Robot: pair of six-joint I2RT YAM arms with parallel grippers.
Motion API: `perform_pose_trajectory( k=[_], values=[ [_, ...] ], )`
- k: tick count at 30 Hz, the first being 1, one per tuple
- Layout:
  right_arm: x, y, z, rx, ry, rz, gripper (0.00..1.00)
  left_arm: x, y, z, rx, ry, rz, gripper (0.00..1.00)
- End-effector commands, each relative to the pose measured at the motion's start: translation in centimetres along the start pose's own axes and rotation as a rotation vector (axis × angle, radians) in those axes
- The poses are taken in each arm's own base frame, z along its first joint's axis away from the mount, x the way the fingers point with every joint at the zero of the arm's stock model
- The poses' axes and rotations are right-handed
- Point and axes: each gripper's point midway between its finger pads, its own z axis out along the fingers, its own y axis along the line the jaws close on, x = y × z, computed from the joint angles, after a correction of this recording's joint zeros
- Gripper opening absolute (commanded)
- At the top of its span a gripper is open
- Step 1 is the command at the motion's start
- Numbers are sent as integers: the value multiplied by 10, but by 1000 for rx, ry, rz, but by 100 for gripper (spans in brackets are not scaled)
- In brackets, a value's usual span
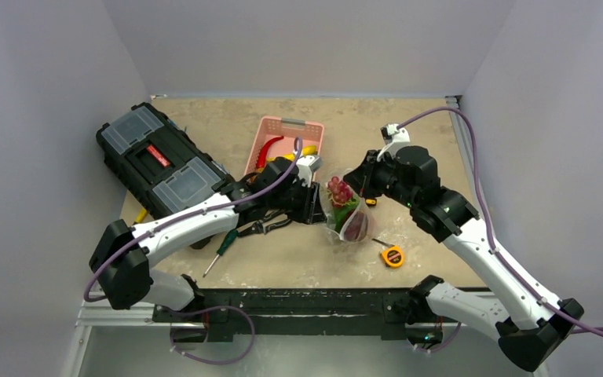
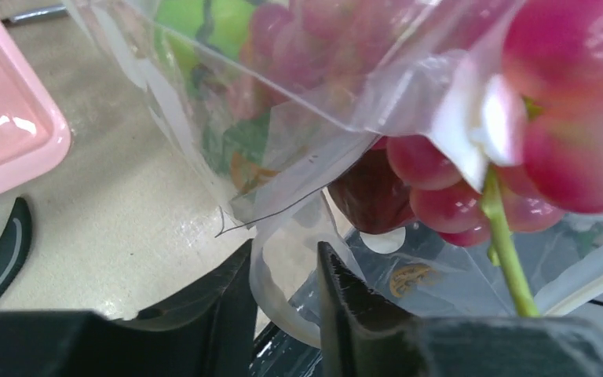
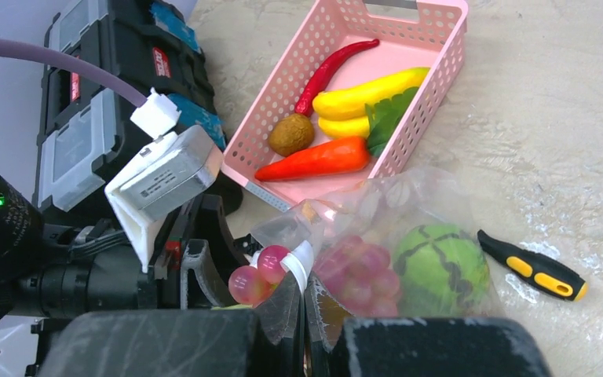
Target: Place the food in the zip-top bag and seal the zipper
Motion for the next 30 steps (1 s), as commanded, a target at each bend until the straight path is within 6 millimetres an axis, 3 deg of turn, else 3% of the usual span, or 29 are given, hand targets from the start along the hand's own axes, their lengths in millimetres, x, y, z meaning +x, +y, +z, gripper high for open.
perform_pose_trajectory(
  k=[1, 5, 8, 10, 17, 20, 26, 30],
  values=[
    [-34, 17, -14, -54, -121, -47, 0, -25, -28, -13, 108, -77, 34, 22],
    [-36, 1, -15, 14, -158, -88, 0, -35, -22, -27, 48, -141, 64, 0],
    [-38, -32, -18, 159, -238, -93, 0, -46, -24, -45, 57, -240, 72, 0],
    [-40, -43, -23, 200, -294, -90, 0, -50, -27, -54, 72, -290, 73, 0],
    [-42, -33, -18, 159, -268, -118, 0, -58, -32, -70, 103, -382, 49, 0],
    [-42, -36, -20, 169, -278, -114, 0, -55, -19, -63, 28, -345, 16, 0],
    [-42, -21, -33, -12, -481, -67, 0, -50, 7, -47, -66, -343, -24, 0],
    [-44, -11, -2, -57, -453, -18, 0, -54, 8, -27, -56, -264, -57, 0]
  ],
)
